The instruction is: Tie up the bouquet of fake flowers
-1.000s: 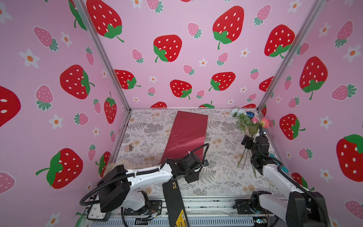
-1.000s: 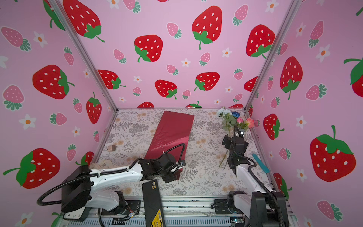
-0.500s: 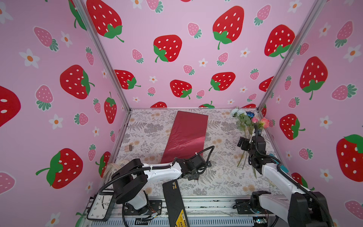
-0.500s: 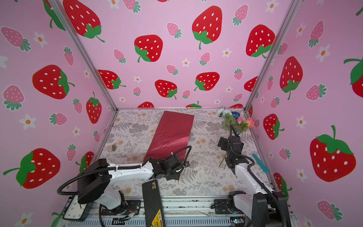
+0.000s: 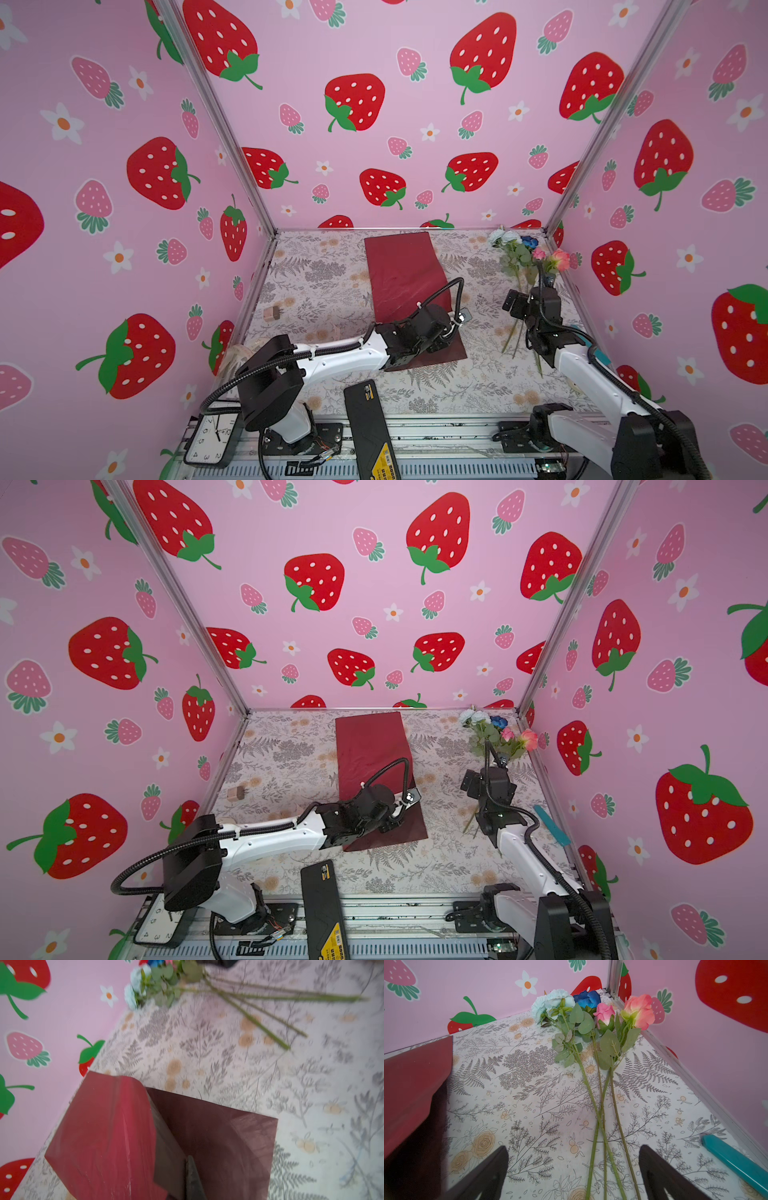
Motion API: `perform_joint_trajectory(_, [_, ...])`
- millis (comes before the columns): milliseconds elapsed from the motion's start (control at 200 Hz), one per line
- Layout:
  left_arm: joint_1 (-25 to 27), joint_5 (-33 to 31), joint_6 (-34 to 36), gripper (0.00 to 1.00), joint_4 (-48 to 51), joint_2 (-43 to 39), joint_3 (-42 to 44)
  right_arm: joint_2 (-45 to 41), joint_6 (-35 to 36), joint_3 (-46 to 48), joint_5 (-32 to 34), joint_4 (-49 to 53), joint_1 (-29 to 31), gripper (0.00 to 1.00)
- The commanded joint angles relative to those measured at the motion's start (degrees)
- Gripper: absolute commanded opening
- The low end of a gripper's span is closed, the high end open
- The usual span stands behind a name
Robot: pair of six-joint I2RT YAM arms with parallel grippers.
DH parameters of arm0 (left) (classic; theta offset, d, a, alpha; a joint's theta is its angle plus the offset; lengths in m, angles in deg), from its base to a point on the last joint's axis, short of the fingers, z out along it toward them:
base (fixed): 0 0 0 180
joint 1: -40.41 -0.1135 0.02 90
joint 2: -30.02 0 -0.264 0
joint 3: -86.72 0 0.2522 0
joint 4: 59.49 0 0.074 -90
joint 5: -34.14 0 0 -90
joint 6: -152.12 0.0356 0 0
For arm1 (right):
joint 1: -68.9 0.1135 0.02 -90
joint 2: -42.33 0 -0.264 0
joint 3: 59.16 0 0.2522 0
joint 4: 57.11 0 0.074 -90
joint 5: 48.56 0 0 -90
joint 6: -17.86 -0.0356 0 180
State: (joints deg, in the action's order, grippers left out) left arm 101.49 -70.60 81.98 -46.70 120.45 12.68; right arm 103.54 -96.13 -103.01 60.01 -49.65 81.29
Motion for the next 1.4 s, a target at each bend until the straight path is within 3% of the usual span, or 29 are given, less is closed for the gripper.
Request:
perform_joint_trajectory(0, [0.6,5.2,2.5,0.0,-5.9,0.0,-3.8,-1.3,-0.8,-2.1,2.4,2.8,0.2,1.0])
perform_joint_trajectory(110, [0.6,6.1,1.4,0.0,-8.7,-2.5,-2.0,-1.4,0.3,-2.3,-1.2,3.7,0.2,0.94])
perform_joint_trajectory(200, [0.6,4.9,-0.1,0.0,-11.3,-6.2,1.8,-1.1,2.2,-2.3,-7.7,3.2,0.7,0.78])
perform_joint_trajectory(380, [0.5,-3.4,-5.3,0.0,-14.2,-14.3,10.6,3.5,2.7,-5.0,-9.7,5.2,7.4,0.61])
perform_joint_trajectory(585, [0.3,-11.1,-14.2,0.0,-14.2,-23.8,18.5,13.4,-0.1,-7.4,-13.6,0.9,17.2,0.48])
perform_joint_trajectory(820, [-2.1,-16.8,-22.1,0.0,-14.7,-32.1,24.6,27.3,-0.1,-13.9,-18.0,-3.9,24.2,0.35])
perform_joint_trajectory(1095, [-11.2,-15.0,-33.8,0.0,-12.0,-37.6,28.2,40.6,-0.6,-19.9,-18.3,-2.6,25.3,0.31])
perform_joint_trajectory(1396, [-18.2,-14.9,-38.7,0.0,-8.7,-42.2,31.0,42.4,-2.6,-18.6,-16.7,1.8,25.4,0.3])
